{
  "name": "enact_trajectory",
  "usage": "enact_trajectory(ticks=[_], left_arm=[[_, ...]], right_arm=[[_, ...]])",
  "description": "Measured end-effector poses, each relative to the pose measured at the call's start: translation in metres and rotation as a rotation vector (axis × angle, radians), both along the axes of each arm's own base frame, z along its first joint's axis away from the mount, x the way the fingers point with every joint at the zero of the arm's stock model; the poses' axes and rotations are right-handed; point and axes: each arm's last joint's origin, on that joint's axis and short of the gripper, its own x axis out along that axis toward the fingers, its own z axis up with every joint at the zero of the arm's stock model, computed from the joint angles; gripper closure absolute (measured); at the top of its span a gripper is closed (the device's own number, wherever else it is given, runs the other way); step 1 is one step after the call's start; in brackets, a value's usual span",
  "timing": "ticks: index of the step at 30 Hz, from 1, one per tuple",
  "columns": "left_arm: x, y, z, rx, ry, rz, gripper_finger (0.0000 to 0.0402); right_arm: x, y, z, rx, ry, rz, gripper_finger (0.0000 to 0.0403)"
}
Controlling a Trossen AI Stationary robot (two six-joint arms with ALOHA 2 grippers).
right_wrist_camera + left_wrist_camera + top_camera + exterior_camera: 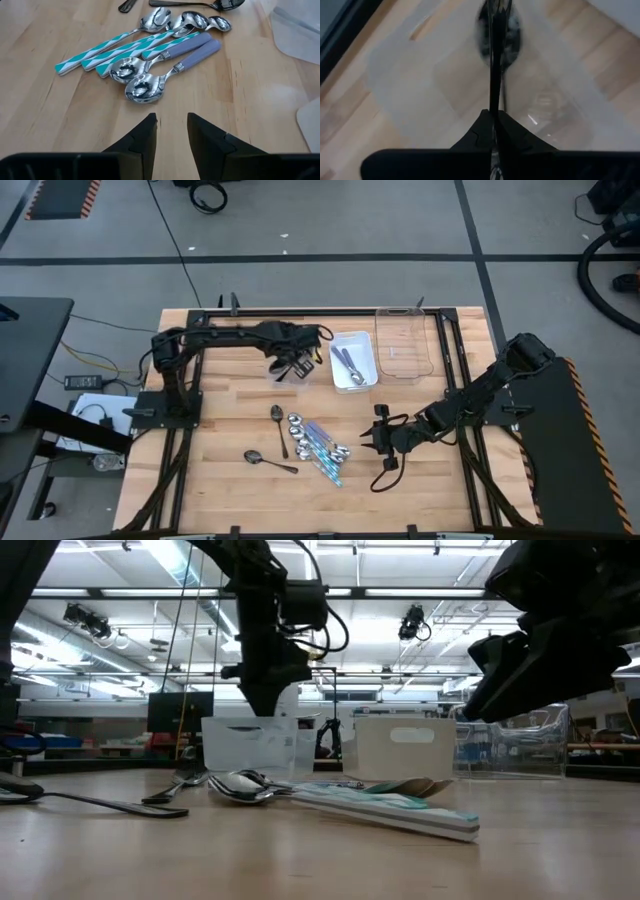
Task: Sort silverware by color (type)
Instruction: Put the black spoon into the left transparent bin
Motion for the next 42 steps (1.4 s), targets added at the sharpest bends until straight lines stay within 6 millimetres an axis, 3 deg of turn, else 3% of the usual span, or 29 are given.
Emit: enact_trajectory(ticks=[11,26,37,42], left_arm=[[0.005,-0.017,0.001,0.036,-0.004,-0.015,0.0388],[-0.003,-0.016,-0.001,-0.056,0.031,0.057,0.0372],[-0.005,-0.009,-0.002,-0.076,0.021,0.099,0.0283],[-0.006,-0.007,0.000,-0.107,0.005,0.101,0.0266]], right_arm=[[-0.001,0.001,-0.001,0.012,0.008,-0.005,0.0284],[-0.002,0.005,0.000,0.015,-0.002,0.011,0.0285],[-0.001,0.006,0.001,0.007,-0.017,0.025,0.0285],[0.000,0.004,0.002,-0.004,-0.022,0.027,0.0285]])
